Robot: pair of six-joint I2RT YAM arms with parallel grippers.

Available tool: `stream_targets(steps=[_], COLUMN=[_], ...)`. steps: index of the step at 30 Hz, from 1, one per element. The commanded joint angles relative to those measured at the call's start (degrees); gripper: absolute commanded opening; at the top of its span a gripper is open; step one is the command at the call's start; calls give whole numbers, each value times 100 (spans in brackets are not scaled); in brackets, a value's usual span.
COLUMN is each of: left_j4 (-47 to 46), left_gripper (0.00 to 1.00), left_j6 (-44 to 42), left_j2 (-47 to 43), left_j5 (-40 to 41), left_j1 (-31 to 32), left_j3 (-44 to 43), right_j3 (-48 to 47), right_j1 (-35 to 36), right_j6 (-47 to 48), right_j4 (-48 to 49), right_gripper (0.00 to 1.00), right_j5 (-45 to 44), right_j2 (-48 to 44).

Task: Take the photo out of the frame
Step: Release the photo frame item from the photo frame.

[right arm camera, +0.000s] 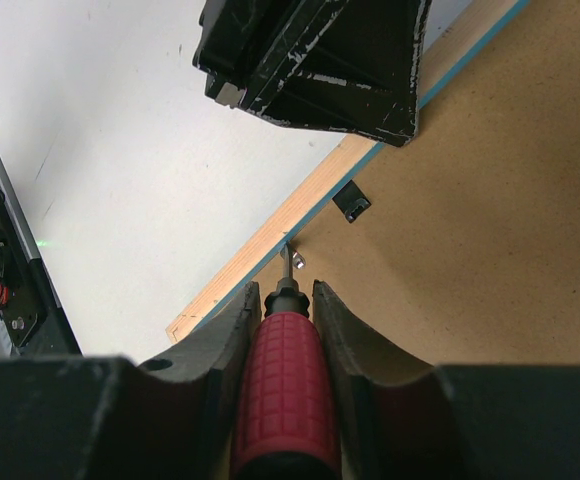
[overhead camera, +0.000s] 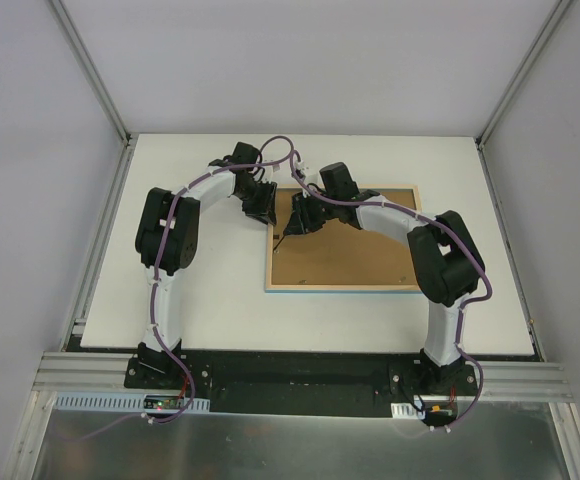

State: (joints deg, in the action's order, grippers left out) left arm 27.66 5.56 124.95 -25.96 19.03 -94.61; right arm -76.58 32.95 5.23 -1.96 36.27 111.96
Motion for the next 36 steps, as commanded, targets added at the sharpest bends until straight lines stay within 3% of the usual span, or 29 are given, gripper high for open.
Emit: stream_targets(steps=[1, 36], left_j4=[82, 47], left_gripper=[26, 26], left_j6=[-29, 33], left_j2=[118, 144], left_j5=[-6, -41], left_j1=[-75, -83], left_j3=[109, 153], right_j3=[-147, -156], right_j1=[142, 264], right_j6=[65, 206], right_j4=[-235, -253], right_gripper=[1, 1], right_j5=[275, 495], right_j2=[-192, -298])
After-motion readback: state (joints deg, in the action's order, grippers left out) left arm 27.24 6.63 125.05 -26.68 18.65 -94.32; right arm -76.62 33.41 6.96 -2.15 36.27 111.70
